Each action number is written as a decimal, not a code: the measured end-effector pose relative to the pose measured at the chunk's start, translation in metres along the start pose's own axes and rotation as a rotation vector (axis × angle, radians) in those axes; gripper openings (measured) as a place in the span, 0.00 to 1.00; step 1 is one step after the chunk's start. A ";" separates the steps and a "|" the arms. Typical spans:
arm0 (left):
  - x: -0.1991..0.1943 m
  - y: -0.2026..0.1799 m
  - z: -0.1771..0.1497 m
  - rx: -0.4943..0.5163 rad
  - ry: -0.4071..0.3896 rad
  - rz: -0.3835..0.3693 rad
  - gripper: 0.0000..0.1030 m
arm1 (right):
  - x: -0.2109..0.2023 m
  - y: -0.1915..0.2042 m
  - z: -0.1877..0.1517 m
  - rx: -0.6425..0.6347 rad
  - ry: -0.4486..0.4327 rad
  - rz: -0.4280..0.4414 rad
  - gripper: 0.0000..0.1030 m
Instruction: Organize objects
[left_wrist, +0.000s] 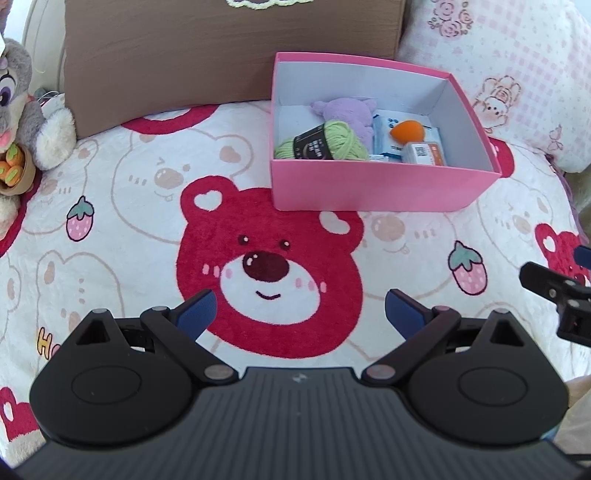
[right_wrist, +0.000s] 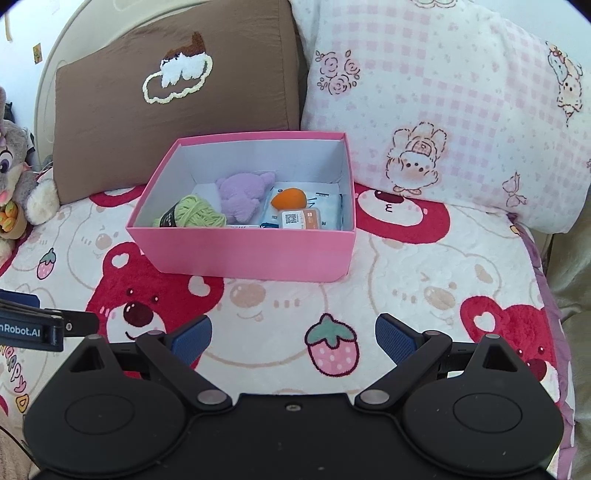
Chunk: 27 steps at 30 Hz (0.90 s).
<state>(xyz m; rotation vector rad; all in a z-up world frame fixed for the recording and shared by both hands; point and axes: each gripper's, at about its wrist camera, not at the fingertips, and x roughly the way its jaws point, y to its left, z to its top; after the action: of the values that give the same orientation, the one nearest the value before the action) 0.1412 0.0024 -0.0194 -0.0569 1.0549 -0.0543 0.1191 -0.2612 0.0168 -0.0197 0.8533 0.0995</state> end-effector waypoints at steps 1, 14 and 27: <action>0.000 0.000 0.000 0.000 0.000 0.004 0.96 | 0.000 0.001 0.000 -0.002 0.001 0.004 0.95; 0.004 0.002 0.003 -0.009 -0.001 0.008 0.96 | 0.001 0.007 -0.002 -0.036 -0.018 -0.013 0.95; 0.004 0.000 0.001 0.003 0.006 0.009 0.96 | 0.003 0.004 -0.004 -0.025 -0.023 -0.019 0.95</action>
<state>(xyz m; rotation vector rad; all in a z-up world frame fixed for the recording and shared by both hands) 0.1438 0.0019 -0.0225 -0.0490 1.0606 -0.0479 0.1178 -0.2567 0.0125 -0.0506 0.8285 0.0921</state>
